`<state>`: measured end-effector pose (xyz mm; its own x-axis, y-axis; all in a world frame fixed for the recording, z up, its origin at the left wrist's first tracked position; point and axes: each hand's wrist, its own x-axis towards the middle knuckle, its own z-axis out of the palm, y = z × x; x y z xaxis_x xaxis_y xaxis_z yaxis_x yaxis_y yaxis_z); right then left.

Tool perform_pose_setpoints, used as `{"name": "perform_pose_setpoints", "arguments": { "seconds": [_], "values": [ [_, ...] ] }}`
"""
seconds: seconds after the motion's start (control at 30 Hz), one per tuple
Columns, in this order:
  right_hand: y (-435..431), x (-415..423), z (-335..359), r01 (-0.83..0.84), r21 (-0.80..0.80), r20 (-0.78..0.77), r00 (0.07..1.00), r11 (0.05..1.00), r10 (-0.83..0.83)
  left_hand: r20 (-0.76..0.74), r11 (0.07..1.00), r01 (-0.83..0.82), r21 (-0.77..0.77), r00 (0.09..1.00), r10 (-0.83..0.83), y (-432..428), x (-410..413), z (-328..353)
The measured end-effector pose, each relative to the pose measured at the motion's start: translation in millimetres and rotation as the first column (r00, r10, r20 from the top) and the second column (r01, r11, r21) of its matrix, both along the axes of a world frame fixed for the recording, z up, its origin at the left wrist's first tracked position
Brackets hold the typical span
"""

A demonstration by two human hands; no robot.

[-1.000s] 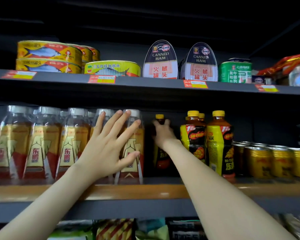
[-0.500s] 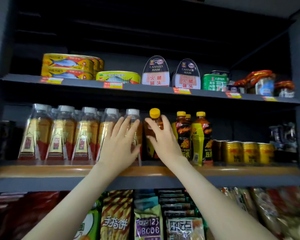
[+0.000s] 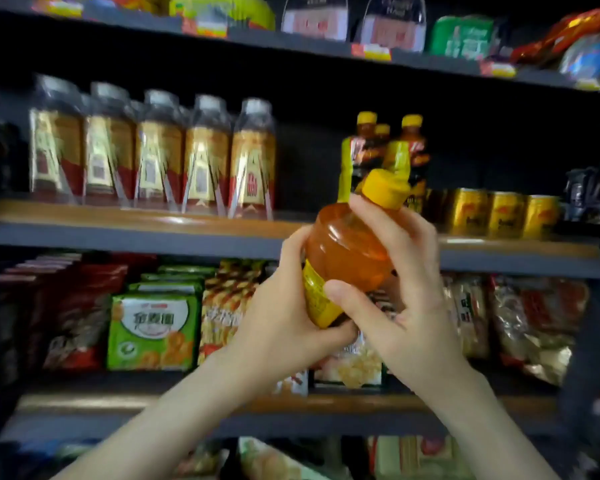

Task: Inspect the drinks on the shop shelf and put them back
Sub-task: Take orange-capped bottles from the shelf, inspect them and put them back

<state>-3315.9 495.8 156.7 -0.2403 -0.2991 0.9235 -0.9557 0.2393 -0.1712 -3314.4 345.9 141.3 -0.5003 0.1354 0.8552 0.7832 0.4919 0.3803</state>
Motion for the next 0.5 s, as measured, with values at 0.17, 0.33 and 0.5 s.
{"name": "perform_pose_setpoints", "arguments": {
  "seconds": [0.17, 0.33, 0.5],
  "values": [
    [6.7, -12.1, -114.6, -0.005, 0.266, 0.25, 0.966, 0.964, -0.064, 0.41, 0.996, -0.08, -0.035, 0.908, 0.087, -6.5, 5.4, -119.4],
    [1.0, -8.2, -194.8, -0.182, 0.341, 0.507, 0.862, 0.922, -0.017, 0.704, 0.994, -0.105, 0.009, 0.707, 0.068, -18.1, 30.7, -196.9],
    [-10.2, -12.9, -228.1, -0.433, 0.12, 0.773, 0.605, 0.893, 0.189, 0.825, 0.902, -0.169, 0.397, 0.497, -0.27, -30.2, 58.2, -225.7]
  ]
}}
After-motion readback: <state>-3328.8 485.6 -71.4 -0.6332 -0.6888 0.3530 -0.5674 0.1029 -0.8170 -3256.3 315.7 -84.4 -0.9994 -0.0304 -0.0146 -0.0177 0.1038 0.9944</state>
